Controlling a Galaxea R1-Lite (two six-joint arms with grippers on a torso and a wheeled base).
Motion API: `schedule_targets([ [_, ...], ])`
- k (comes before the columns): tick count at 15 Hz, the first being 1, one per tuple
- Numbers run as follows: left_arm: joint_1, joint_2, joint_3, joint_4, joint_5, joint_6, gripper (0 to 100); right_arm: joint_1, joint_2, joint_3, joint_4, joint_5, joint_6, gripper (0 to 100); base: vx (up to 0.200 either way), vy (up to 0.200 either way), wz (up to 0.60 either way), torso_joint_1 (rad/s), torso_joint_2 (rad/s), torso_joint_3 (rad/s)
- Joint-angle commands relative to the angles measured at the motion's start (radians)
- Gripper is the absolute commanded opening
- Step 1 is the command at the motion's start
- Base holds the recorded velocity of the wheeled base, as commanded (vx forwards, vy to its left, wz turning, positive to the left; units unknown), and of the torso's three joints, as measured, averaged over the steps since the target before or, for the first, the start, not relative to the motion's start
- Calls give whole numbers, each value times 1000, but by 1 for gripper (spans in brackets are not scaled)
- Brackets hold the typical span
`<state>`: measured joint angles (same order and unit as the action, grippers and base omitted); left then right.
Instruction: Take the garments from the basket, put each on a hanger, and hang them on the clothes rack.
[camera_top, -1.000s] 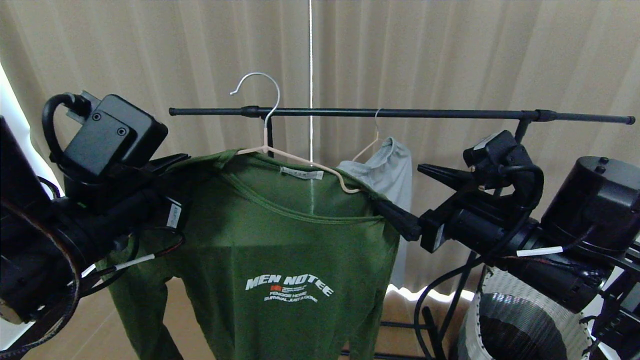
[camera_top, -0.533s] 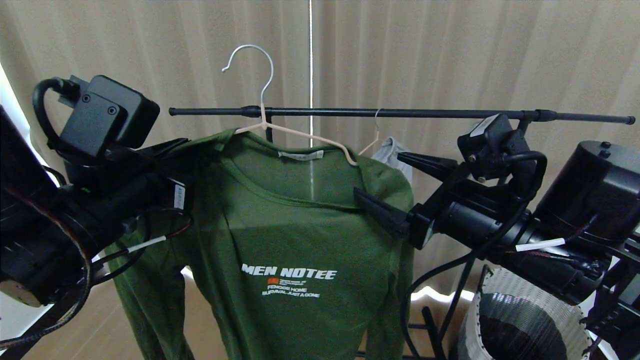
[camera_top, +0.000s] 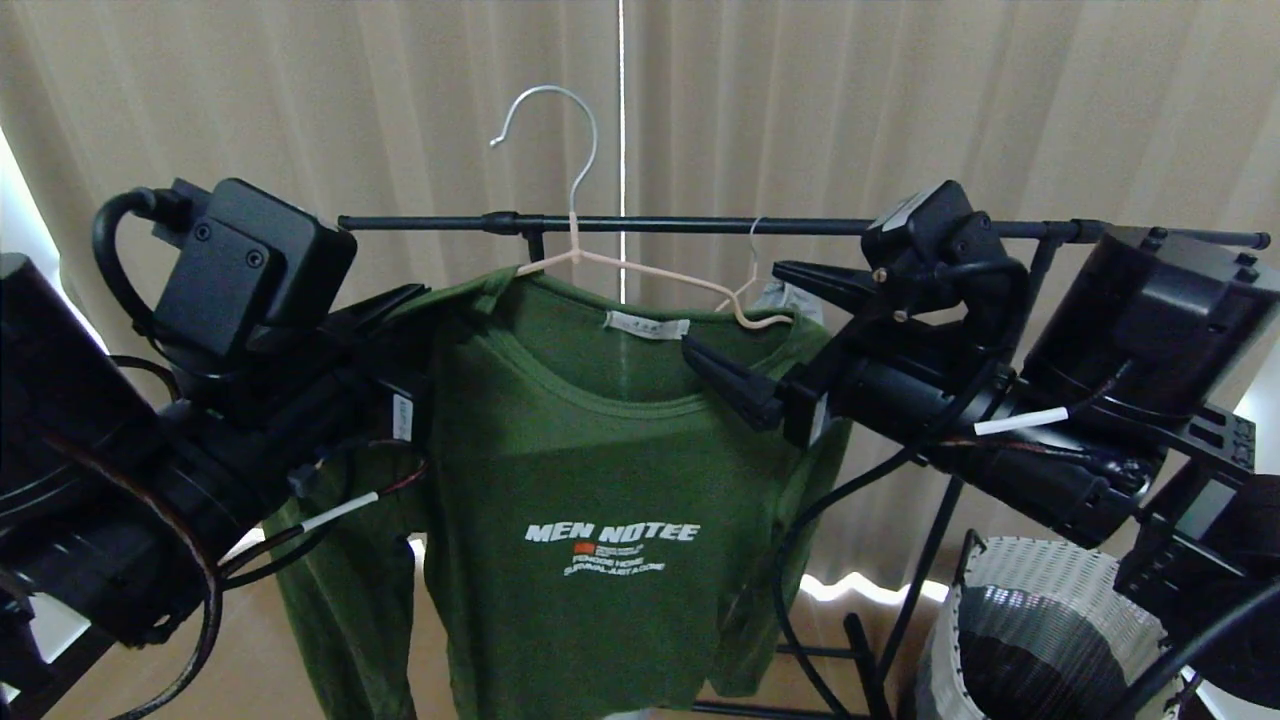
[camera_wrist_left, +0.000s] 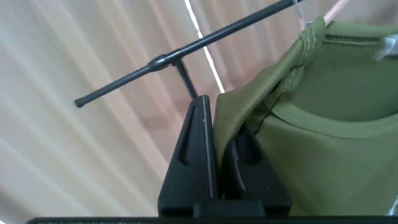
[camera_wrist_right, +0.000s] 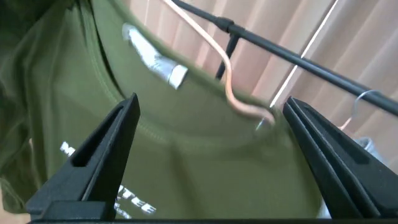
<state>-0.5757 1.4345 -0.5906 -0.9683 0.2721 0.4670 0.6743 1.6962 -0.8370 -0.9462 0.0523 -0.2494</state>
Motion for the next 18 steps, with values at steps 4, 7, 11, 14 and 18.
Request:
schedule_targets([
  [4,-6,-2,29,-4,-16,2,0,-36,46,-48,0,-3,-33,100,0,0,0,0,0,0],
  [7,-15,-11,41,-4,-67,2,0,-36,49,-40,1,-3,-68,100,0,0,0,0,0,0],
  [11,-50,-5,40,-4,-73,4,0,-22,49,-36,6,-3,-84,100,0,0,0,0,0,0],
  [14,-50,-5,48,-4,-73,19,0,-21,51,-36,6,-2,-85,0,0,0,0,0,0,0],
  [18,-52,-5,49,-4,-73,32,0,-19,53,-34,4,-2,-85,0,0,0,0,0,0,0],
])
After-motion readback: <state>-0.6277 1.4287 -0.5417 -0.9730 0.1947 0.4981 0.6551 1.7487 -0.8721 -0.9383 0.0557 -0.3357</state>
